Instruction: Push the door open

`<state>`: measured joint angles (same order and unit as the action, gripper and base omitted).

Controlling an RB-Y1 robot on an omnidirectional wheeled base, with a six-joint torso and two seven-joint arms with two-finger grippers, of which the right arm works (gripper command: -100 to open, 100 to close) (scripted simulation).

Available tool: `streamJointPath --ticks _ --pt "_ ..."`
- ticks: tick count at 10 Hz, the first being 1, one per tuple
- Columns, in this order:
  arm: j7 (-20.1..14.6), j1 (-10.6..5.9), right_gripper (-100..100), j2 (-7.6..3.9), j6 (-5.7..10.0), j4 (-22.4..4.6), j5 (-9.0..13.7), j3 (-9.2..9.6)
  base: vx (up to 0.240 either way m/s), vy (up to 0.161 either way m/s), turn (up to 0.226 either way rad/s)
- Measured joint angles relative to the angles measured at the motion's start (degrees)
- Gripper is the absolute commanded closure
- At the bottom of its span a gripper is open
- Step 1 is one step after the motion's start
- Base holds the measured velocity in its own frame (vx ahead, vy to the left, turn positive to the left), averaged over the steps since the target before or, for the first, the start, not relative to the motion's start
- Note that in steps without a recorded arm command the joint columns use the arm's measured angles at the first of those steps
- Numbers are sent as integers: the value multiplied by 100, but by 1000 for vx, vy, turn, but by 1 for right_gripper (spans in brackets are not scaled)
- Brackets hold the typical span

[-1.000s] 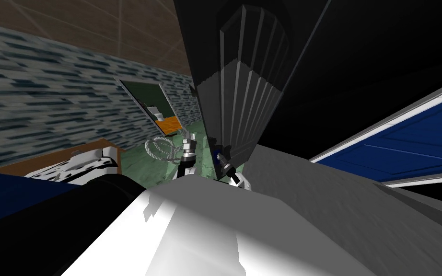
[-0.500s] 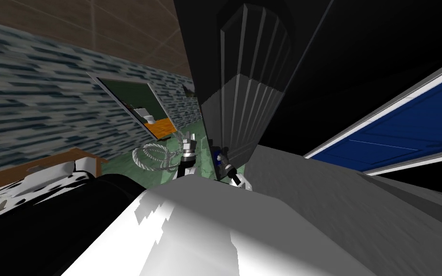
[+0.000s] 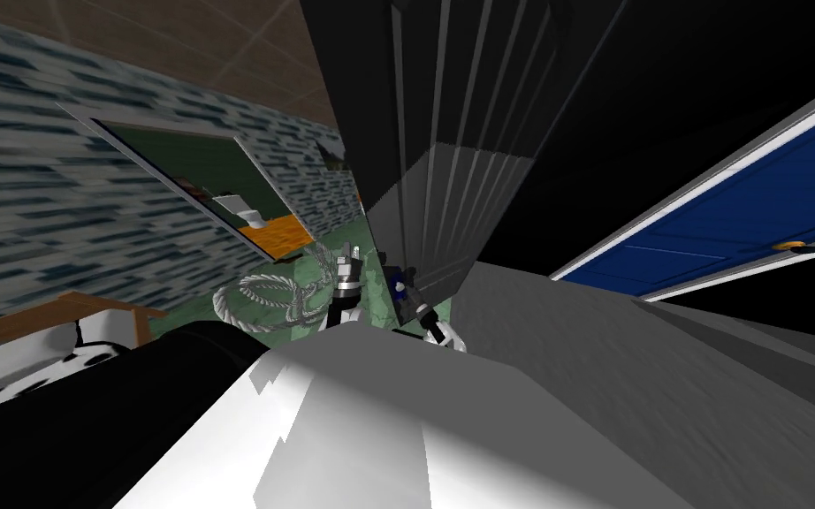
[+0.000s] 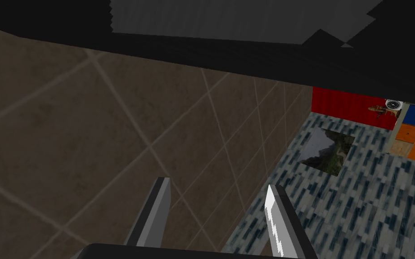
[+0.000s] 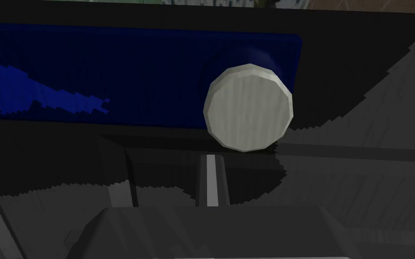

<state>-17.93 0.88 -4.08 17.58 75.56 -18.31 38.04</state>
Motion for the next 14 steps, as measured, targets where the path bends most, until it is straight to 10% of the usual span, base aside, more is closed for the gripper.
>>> streamJointPath --ticks 6,14 --pt "-111 173 -100 -13 -96 314 -12 137 -188 -104 -53" --pt "56 73 -100 181 -7 10 -22 1 169 156 22"
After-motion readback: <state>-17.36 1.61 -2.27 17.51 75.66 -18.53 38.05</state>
